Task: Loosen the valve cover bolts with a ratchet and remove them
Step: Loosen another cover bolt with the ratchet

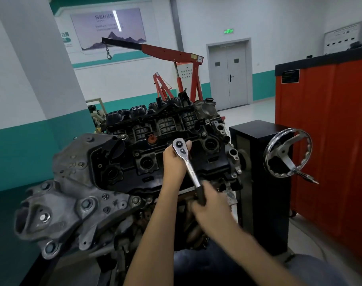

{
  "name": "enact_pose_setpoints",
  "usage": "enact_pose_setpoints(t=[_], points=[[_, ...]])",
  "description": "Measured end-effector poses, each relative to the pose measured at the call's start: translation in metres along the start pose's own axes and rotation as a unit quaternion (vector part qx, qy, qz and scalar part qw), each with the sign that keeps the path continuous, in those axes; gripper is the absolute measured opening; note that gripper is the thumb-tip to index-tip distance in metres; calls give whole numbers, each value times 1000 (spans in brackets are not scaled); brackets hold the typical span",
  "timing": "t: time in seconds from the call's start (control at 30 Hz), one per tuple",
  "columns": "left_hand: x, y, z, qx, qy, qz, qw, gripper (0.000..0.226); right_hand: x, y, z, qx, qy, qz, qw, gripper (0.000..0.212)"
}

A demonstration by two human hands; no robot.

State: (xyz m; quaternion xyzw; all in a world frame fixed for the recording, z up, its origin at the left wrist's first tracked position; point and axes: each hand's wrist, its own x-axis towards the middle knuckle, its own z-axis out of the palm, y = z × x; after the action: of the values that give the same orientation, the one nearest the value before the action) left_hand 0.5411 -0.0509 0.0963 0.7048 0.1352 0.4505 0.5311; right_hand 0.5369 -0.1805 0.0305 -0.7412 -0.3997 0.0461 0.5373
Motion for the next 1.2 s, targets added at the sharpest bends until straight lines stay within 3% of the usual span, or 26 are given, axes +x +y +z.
enact_pose_setpoints(t=[0.07, 0.13, 0.3, 0.37, 0.43, 0.5, 0.6, 0.7, 0.77, 0.83, 0.93, 1.1, 1.2], points=[[2, 0, 1, -18, 14, -12, 1000, 47, -3, -11, 34, 83, 8, 19, 996, 18], [4, 2, -1, -13, 16, -18, 1000, 47, -1, -12, 40, 95, -2, 14, 995, 14], [4, 0, -6, 28, -50, 2, 998, 51, 26, 10, -52, -121, -83, -66, 987, 19], [5, 1, -5, 55, -60, 13, 997, 50, 56, 7, -100, -250, -119, -100, 956, 24], [4, 5, -4, 69, -55, 29, 996, 45, 86, -6, -128, -396, -108, -157, 898, 20], [1, 5, -4, 45, -22, 22, 999, 44, 97, -16, -129, -439, -74, -196, 874, 15], [-2, 0, -1, 9, 21, 20, 1000, 50, 69, 3, -99, -362, -34, -145, 920, 19], [-3, 1, 11, -1, 50, 12, 999, 45, 20, 20, -45, -143, -13, -41, 989, 20], [-1, 3, 16, -33, 66, -1, 997, 46, 5, 14, -3, -35, 20, -12, 999, 19], [0, 2, 12, 4, 51, 11, 999, 50, 1, 3, 33, 51, 42, -5, 998, 18], [0, 2, 4, 40, 19, 13, 999, 49, 0, -2, 38, 87, 24, 5, 996, 21], [6, 0, -1, 59, -30, 21, 998, 50, 33, 17, -63, -133, -95, -69, 984, 27], [5, 5, 1, 88, -39, 31, 995, 44, 78, 1, -126, -345, -122, -140, 920, 18]])
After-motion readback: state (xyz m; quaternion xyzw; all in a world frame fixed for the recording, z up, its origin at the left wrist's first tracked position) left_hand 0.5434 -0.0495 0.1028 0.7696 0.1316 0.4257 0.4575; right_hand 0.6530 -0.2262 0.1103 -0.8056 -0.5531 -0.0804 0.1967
